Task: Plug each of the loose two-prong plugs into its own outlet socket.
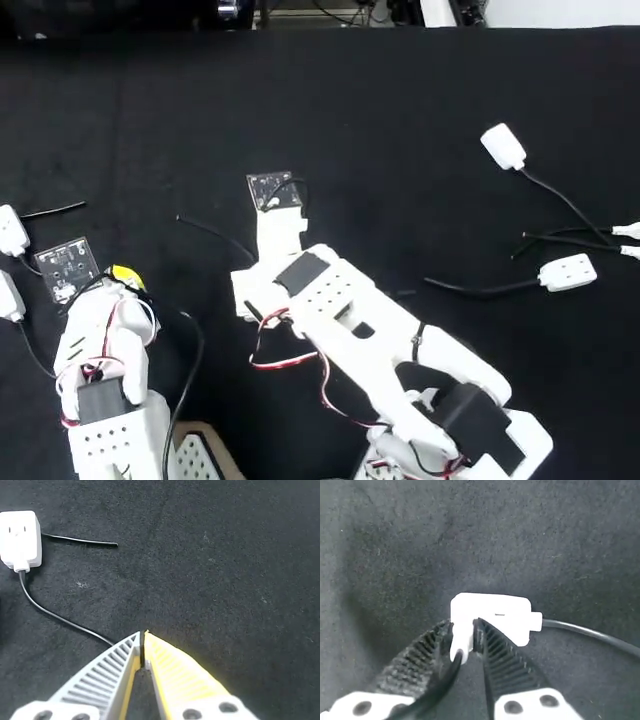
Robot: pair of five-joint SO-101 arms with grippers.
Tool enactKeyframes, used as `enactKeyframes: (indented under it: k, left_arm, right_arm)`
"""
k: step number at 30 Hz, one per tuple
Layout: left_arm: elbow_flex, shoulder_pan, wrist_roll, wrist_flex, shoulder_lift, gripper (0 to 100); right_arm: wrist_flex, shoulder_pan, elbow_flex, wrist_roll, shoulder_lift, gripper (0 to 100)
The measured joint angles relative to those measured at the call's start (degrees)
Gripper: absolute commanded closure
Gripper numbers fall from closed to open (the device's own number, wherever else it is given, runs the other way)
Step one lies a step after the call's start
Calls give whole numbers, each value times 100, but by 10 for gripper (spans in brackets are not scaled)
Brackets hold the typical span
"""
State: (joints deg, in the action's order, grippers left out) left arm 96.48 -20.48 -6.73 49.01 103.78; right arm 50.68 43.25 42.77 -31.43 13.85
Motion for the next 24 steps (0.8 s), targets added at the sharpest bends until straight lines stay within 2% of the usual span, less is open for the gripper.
enactKeyframes:
  k: [8,24]
  left_arm:
    - [0,0,0,0,0,970]
    - [0,0,0,0,0,970]
  right_arm:
    - [-114,-105,105,0,9,987]
    - [97,-1371,334,659,114,987]
